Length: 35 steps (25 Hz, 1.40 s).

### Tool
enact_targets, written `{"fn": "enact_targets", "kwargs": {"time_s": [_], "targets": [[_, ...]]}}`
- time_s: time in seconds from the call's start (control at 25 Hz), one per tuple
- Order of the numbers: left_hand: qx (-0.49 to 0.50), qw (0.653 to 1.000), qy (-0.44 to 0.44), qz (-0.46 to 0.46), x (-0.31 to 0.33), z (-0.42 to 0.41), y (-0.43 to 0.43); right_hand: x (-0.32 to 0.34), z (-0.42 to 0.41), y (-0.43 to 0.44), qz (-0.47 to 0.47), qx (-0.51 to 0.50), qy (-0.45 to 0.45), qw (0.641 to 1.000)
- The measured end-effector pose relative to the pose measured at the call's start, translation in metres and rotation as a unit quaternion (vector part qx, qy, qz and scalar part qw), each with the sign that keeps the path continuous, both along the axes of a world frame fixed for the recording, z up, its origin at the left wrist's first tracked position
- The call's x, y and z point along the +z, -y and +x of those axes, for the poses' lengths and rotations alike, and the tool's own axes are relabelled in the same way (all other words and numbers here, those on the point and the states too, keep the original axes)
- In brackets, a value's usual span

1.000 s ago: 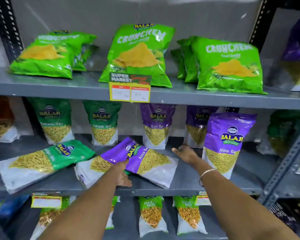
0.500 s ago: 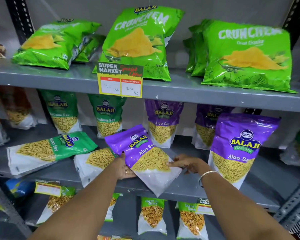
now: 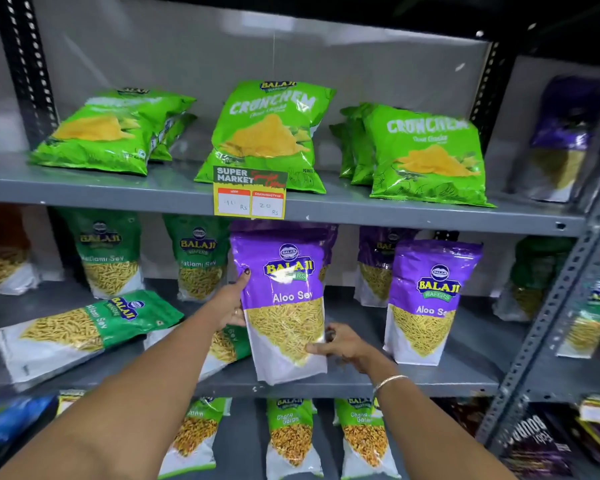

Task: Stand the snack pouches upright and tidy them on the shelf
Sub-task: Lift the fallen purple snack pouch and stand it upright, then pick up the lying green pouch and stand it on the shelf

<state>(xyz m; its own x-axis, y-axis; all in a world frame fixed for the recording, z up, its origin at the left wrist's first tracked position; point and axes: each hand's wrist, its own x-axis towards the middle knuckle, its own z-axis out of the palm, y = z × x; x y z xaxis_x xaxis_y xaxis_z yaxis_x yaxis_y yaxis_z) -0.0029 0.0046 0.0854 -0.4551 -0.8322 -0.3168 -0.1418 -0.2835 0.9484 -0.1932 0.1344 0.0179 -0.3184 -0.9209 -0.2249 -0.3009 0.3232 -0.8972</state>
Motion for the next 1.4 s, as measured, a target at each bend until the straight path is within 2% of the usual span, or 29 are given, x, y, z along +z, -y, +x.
{"fn": "enact_targets", "kwargs": {"time_s": [0.2,0.4,0.56,0.76,1.04,1.16,1.24,1.4], "targets": [[-0.024,1.0,-0.008,-0.01,0.003,-0.007,0.0,0.001,0.002,-0.005,-0.043,-0.049,0.039,0.997],[-0.043,0.999,-0.007,-0.017,-0.001,-0.039,-0.001,-0.025,-0.034,0.006,-0.102,-0.11,-0.024,0.988],[-0.032,0.999,-0.011,-0.022,-0.014,-0.075,0.004,-0.035,-0.059,0.009,-0.072,-0.154,-0.044,0.984],[0.006,0.999,0.006,-0.039,-0.034,-0.103,0.01,-0.052,-0.084,0.023,-0.074,-0.159,-0.042,0.984],[-0.034,0.999,0.005,-0.021,-0.043,-0.105,0.016,-0.069,-0.087,0.026,-0.069,-0.143,-0.021,0.987],[-0.075,0.996,0.03,-0.025,-0.042,-0.098,0.017,-0.064,-0.087,0.024,-0.044,-0.126,-0.023,0.991],[-0.093,0.992,0.068,-0.059,-0.038,-0.085,0.019,-0.068,-0.098,0.028,-0.012,-0.109,-0.034,0.993],[-0.066,0.971,0.155,-0.171,-0.036,-0.033,0.039,-0.05,-0.096,0.024,0.129,-0.099,-0.045,0.986]]}}
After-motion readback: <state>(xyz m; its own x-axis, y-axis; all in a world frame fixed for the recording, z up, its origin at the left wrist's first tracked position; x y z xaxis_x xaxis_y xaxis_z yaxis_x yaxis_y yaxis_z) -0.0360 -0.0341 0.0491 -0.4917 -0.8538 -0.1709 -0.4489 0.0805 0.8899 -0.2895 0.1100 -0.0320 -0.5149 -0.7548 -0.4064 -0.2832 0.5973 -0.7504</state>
